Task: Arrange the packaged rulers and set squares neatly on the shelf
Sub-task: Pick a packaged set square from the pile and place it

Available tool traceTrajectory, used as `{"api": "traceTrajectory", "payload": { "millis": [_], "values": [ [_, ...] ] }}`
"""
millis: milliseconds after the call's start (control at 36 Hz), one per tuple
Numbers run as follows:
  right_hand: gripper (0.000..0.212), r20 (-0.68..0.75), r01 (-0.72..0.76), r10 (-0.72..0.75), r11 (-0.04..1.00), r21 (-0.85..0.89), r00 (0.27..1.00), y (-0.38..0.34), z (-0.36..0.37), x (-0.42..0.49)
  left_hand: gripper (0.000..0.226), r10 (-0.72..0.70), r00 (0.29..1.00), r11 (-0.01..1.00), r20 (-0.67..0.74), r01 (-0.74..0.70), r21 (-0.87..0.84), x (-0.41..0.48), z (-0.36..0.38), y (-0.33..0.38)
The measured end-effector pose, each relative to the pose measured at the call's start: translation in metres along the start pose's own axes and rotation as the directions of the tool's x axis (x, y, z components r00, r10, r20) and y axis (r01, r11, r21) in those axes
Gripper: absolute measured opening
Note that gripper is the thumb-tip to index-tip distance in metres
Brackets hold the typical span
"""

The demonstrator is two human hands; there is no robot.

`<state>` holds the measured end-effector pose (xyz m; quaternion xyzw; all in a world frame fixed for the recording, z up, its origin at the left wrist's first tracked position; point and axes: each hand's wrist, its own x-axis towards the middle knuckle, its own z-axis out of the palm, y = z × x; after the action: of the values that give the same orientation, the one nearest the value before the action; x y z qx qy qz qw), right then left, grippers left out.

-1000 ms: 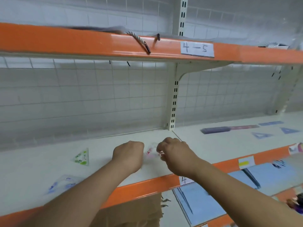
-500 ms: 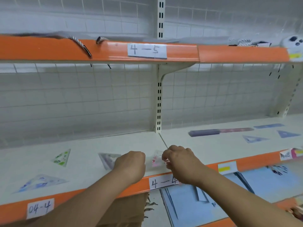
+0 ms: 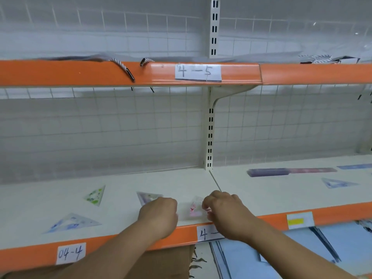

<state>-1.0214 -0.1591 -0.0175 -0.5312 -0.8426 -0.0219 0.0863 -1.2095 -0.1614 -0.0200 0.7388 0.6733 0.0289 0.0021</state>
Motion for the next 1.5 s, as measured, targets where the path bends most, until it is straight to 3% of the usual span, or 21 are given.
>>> {"api": "traceTrajectory", "payload": {
  "millis": [222,444,889,1028,1333,1500],
  "values": [
    [0.034,0.033,0.005,-0.005,1.000,0.005,0.999,-0.022,0.014,0.022,0.029,-0.099,0.995,0.995,0.033,0.098,0.018,-0.007,0.011,-0.049],
    [0.036,0.048,0.007,-0.008,1.000,0.030,0.999,-0.038,0.026,0.039,0.024,-0.146,0.988,0.989,-0.045,0.145,-0.012,-0.015,0.023,-0.079],
    [0.034,0.045,0.042,-0.044,0.998,0.042,0.998,-0.056,0.033,0.059,0.023,-0.120,0.992,0.992,-0.034,0.119,-0.034,-0.017,0.018,-0.085],
    [0.037,0.045,0.053,-0.054,0.998,0.036,0.998,-0.058,0.032,0.060,0.036,-0.138,0.990,0.990,-0.024,0.138,-0.024,-0.016,0.017,-0.088],
    [0.037,0.026,0.014,-0.015,0.999,0.049,1.000,-0.031,0.025,0.048,0.016,-0.098,0.995,0.995,0.000,0.098,-0.019,-0.006,0.007,-0.059],
    [0.038,0.015,0.001,-0.001,0.999,0.051,1.000,-0.008,0.021,0.036,0.017,-0.064,0.998,0.998,0.005,0.064,-0.008,-0.003,0.004,-0.030]
  ]
}}
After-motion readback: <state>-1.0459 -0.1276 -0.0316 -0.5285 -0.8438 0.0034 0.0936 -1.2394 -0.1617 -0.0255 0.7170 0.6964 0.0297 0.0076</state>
